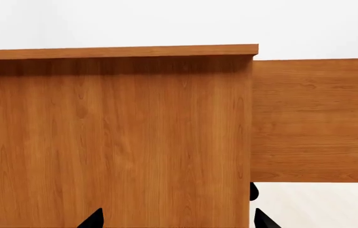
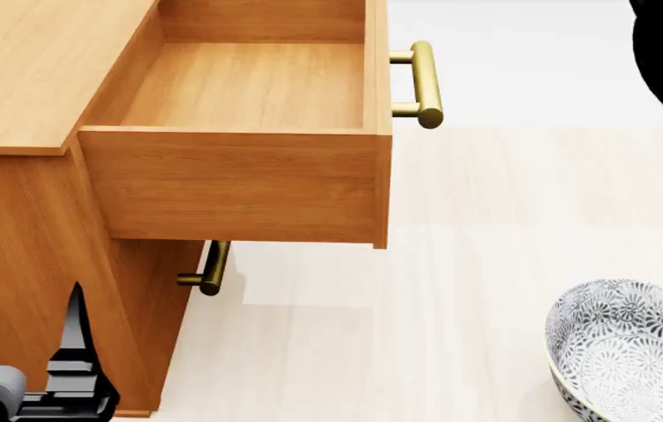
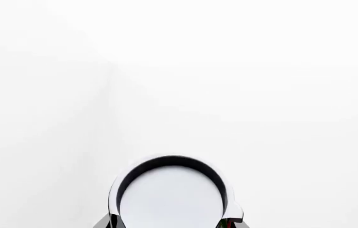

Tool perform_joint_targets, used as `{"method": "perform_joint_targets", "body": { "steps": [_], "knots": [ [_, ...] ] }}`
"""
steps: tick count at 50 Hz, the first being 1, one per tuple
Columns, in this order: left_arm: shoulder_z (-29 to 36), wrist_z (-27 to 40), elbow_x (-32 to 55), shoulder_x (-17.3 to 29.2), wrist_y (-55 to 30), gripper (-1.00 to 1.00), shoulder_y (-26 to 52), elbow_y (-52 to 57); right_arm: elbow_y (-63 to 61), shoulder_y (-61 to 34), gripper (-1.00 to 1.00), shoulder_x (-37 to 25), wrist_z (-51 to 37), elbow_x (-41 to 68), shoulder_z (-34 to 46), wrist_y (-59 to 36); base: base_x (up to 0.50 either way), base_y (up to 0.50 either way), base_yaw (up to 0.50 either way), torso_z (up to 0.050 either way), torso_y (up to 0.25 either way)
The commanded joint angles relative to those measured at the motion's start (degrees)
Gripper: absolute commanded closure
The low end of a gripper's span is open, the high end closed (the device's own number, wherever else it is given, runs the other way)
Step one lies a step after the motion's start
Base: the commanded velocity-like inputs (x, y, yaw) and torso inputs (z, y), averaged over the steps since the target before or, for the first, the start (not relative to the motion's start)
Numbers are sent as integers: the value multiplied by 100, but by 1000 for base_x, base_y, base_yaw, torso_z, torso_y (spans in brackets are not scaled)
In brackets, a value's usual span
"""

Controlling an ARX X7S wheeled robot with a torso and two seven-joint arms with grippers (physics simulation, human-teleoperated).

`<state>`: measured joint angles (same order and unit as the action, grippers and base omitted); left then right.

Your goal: Put the ketchup in the top drawer of the cabinet.

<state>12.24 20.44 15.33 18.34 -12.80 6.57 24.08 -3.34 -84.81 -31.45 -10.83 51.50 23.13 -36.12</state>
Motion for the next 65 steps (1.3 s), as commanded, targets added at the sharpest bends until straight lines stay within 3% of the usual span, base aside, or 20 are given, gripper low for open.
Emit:
{"method": "perform_joint_targets", "body": {
  "steps": [1, 17, 26, 32, 38, 57, 65],
  "knots": [
    [7, 23, 19, 11, 16, -100, 1, -11, 976, -512, 100, 502, 636, -386, 410, -10, 0, 0, 0, 0, 0],
    [20, 46, 40, 28, 55, -100, -3, -25, 2294, -1130, 100, 1054, 1377, -614, 796, 94, 0, 0, 0, 0, 0],
    [46, 62, 52, 27, 31, -100, 32, -37, 3533, -1450, 100, 1499, 1773, -1019, 1010, 617, 0, 0, 0, 0, 0],
    [45, 74, 57, 40, 34, -100, 22, -34, 4843, -1742, 100, 1878, 2148, -1357, 1121, 1258, 0, 0, 0, 0, 2],
    [62, 74, 69, 44, 40, -100, 26, -36, 7731, -2673, 100, 2692, 2862, -1794, 1194, 2542, 0, 0, 0, 0, 0],
    [49, 98, 106, 71, 113, -100, -4, -72, 7833, -2625, 100, 3129, 3068, -3956, -944, 1976, 0, 0, 0, 0, 0],
    [63, 120, 111, 75, 113, -100, -4, -55, 7833, -2539, 100, 3144, 2875, -2489, 701, 1836, 0, 0, 0, 0, 1]
  ]
}}
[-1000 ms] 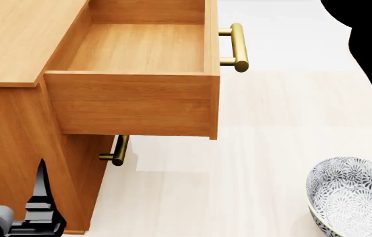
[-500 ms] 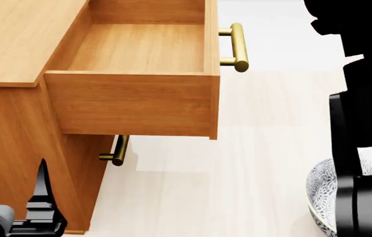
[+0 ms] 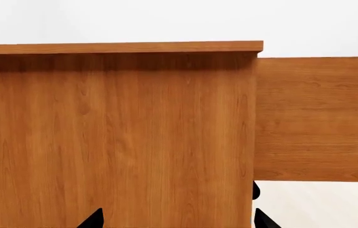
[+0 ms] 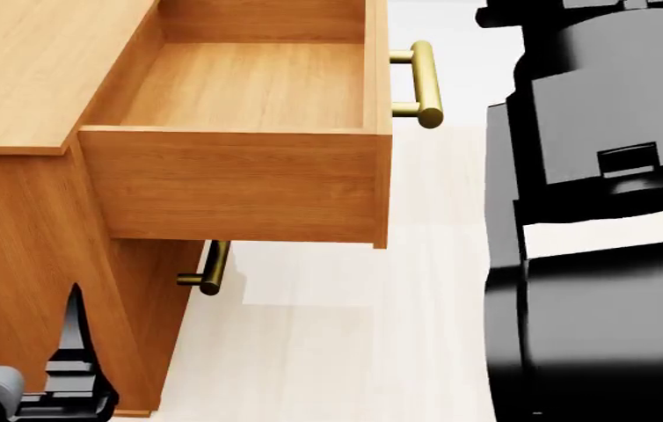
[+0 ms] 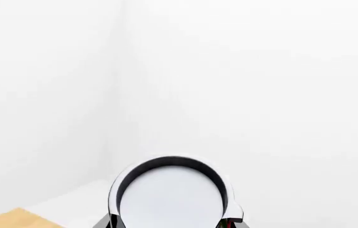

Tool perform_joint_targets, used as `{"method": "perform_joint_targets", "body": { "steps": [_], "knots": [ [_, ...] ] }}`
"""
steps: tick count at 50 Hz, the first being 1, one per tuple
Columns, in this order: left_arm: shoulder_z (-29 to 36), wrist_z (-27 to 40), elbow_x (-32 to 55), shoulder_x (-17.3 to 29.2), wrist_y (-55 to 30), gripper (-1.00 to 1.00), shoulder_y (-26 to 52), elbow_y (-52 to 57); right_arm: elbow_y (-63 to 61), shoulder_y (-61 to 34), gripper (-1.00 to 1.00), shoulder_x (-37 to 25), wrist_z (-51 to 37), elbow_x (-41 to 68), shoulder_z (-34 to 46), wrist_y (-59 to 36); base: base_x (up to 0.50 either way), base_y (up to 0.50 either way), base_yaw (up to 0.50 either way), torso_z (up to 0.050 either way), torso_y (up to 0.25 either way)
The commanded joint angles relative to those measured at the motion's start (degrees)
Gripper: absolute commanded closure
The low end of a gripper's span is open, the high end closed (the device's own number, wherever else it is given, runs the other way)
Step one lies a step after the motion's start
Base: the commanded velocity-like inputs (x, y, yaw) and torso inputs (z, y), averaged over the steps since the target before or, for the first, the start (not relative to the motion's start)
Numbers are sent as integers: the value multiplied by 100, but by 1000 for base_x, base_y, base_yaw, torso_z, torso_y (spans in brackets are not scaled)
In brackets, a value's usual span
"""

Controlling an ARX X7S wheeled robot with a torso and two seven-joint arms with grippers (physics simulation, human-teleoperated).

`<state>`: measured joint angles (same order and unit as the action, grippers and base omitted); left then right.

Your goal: Put the ketchup in the top drawer of the cabinet.

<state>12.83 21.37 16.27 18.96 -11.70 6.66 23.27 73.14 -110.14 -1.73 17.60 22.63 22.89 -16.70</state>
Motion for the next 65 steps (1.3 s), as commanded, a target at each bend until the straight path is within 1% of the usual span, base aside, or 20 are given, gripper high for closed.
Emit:
{"method": "perform_joint_targets", "body": {
  "steps": [1, 9, 11, 16, 19, 22, 29, 30, 32, 34, 36, 38, 43, 47, 51, 65],
  "knots": [
    [2, 24, 24, 15, 12, -100, -15, 16, 184, -1, 100, 172, 6, 540, 861, -88, 0, 0, 0, 0, 0],
    [-4, 40, 36, 26, 38, -100, -29, 19, 184, 22, 100, 173, -289, 2188, 2455, 134, 0, 0, 0, 0, 0],
    [-3, 37, 42, 30, 52, -100, -34, 22, 184, 17, 100, 173, -350, 2517, 2712, 149, 0, 0, 0, 0, 0],
    [7, 41, 51, 42, 48, -100, -33, 53, 184, 9, 100, 173, -508, 3130, 3389, 139, 0, 0, 0, 0, 0],
    [12, 37, 51, 37, 75, -100, -33, 14, 184, 14, 100, 173, -454, 3488, 3792, 73, 0, 0, 0, 0, 0],
    [14, 31, 67, 39, 81, -100, -27, -2, 184, 38, 100, 173, -517, 3628, 3928, 11, 0, 0, 0, 0, 0],
    [19, 37, 73, 51, 92, -100, -32, -20, 184, 69, 100, 173, -447, 4282, 4717, -292, 0, 0, 0, 0, 1],
    [25, 40, 71, 52, 92, -100, -33, -11, 182, 88, 100, 173, -463, 4377, 4926, -327, 0, 0, 0, 0, 0],
    [28, 39, 71, 48, 109, -100, -32, -29, 177, 91, 100, 173, -413, 4727, 5283, -262, 0, 0, 0, 0, 0],
    [34, 44, 66, 49, 119, -100, -37, -27, 174, 118, 100, 173, -543, 5016, 5593, -196, 0, 0, 0, 0, 0],
    [32, 60, 69, 56, 102, -100, -48, 6, 169, 102, 100, 173, -577, 5289, 5803, -132, 0, 0, 0, 0, 0],
    [32, 69, 68, 66, 92, -100, -54, 21, 118, 127, 100, 173, -577, 5399, 6054, -96, 0, 0, 0, 0, 0],
    [59, 68, 65, 60, 101, -100, -40, 10, 68, 211, 100, 173, -606, 5556, 6299, -90, 0, 0, 0, 0, 0],
    [46, 82, 68, 86, 105, -100, -74, 42, 49, 228, 100, 173, -336, 5757, 6341, -120, 0, 0, 0, 0, 0],
    [26, 98, 94, 101, 79, -100, -68, 68, 36, 253, 100, 173, -297, 5821, 6422, -208, 0, 0, 0, 0, 0],
    [38, 129, 112, 126, 73, -100, -108, 88, 31, 373, 100, 173, 57, 5950, 6457, -309, 0, 0, 0, 0, 1]
  ]
}}
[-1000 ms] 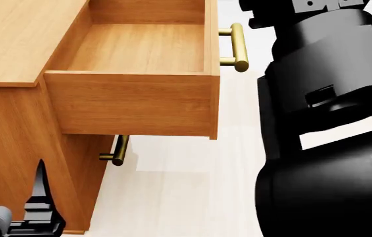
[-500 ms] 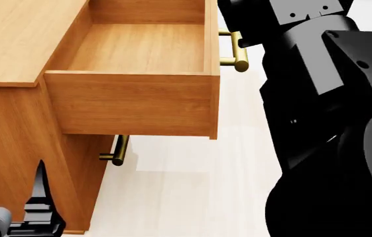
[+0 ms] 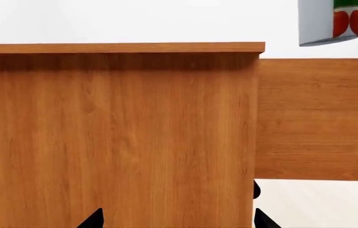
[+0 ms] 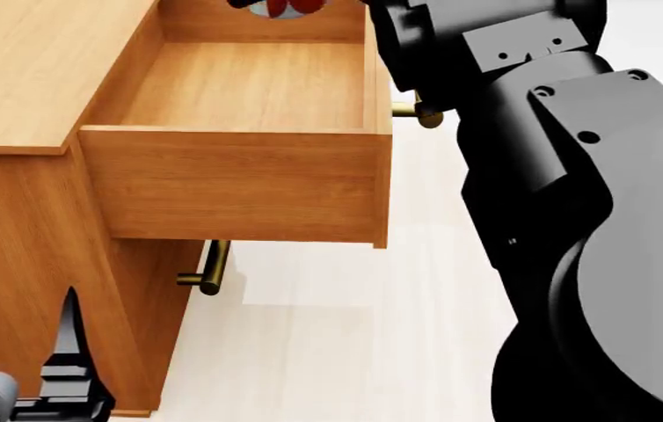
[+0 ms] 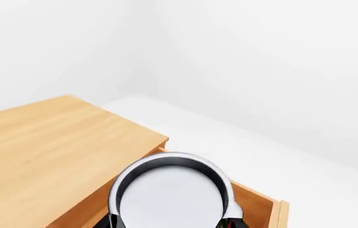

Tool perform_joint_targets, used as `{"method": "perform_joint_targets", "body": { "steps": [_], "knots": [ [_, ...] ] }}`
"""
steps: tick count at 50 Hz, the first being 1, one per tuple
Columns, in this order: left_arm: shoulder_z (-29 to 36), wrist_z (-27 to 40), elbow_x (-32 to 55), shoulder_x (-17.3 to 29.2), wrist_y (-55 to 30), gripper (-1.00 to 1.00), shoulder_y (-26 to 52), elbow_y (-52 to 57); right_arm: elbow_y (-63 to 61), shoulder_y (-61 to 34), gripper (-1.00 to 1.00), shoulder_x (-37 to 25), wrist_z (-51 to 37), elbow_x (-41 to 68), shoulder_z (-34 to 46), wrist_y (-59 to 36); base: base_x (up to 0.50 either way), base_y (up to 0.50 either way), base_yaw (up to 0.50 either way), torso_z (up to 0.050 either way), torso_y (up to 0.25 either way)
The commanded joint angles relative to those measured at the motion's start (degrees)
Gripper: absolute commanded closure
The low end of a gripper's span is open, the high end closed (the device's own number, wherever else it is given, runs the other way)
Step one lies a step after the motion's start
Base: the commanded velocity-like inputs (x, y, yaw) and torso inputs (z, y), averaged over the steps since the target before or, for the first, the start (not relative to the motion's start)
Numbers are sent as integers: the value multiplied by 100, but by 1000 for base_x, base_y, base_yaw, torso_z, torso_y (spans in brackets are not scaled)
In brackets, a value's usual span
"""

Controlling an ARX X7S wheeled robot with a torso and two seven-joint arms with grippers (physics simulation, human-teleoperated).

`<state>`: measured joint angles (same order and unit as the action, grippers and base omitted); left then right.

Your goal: Put the ketchup in the top drawer of the cabinet.

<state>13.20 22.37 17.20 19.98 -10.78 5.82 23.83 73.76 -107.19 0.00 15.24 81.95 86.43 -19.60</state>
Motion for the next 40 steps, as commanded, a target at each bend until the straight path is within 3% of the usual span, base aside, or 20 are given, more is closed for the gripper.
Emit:
{"method": "perform_joint_targets", "body": {
  "steps": [1, 17, 40],
  "knots": [
    [4, 26, 12, 27, -5, -100, -28, 22, -34, 107, 100, 0, 328, 24, 111, -12, 0, 0, 0, 0, 0],
    [49, 4, -1, -1, 93, -100, 37, -194, -33, 276, 100, 0, 924, 329, 196, -23, 1, 0, 0, 0, 0],
    [75, 71, 11, 36, 60, -100, 6, -113, -126, 540, 100, 0, 1074, 51, 173, -399, 0, 0, 0, 0, 0]
  ]
}}
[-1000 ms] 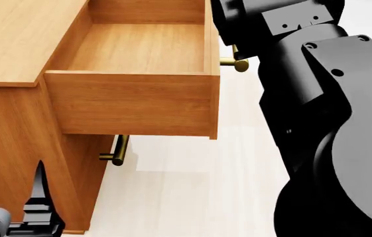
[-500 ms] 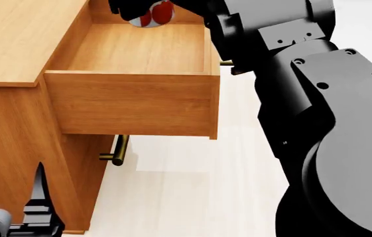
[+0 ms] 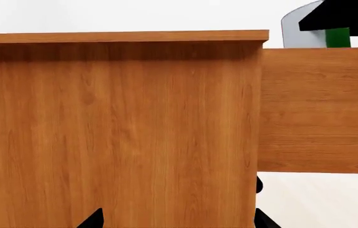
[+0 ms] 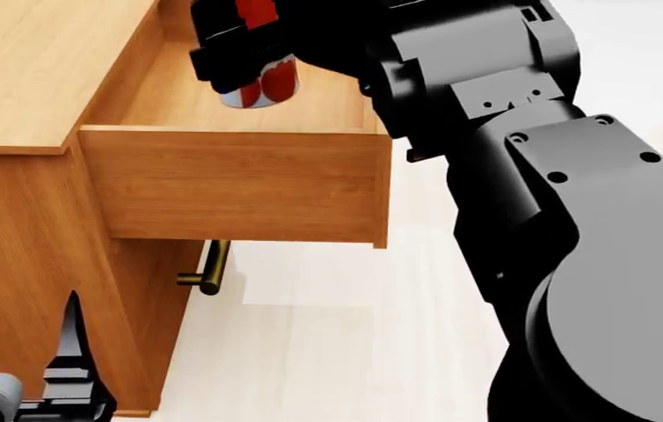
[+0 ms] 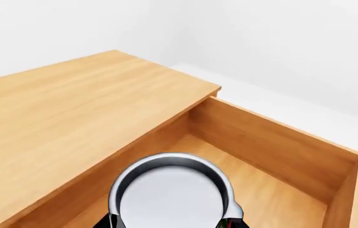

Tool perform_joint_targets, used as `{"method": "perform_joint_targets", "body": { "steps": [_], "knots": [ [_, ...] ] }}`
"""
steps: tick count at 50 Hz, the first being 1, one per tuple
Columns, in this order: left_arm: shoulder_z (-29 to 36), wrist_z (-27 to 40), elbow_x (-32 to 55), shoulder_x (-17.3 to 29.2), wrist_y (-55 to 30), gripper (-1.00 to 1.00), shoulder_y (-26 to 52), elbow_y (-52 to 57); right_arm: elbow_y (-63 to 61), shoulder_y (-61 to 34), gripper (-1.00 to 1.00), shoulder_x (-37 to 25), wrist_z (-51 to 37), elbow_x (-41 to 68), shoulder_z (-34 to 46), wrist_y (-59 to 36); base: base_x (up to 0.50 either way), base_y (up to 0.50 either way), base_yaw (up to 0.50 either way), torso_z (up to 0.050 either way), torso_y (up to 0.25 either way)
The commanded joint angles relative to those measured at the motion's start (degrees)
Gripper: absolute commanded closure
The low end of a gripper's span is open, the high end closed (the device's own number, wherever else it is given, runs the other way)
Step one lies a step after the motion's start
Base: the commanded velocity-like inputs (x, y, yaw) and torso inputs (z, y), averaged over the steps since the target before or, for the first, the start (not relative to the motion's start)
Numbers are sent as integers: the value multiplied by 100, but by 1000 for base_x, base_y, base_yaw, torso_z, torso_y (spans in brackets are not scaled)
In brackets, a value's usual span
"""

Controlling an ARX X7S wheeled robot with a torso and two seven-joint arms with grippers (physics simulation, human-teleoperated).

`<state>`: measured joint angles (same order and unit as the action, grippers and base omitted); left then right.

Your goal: Put the ketchup in the top drawer of the cabinet.

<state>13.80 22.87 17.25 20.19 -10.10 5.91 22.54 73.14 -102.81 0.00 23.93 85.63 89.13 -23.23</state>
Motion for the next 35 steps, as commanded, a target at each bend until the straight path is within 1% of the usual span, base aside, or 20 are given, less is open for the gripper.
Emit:
{"method": "perform_joint_targets", "body": {
  "steps": [1, 35],
  "knots": [
    [12, 24, 12, 15, -13, -100, 1, 15, -66, 123, 100, 0, 197, -334, -98, -44, 0, 0, 0, 0, 0],
    [30, 53, 21, 42, 98, -100, -10, -108, -95, 337, 100, 0, 151, -296, -104, 51, 0, 0, 0, 0, 0]
  ]
}}
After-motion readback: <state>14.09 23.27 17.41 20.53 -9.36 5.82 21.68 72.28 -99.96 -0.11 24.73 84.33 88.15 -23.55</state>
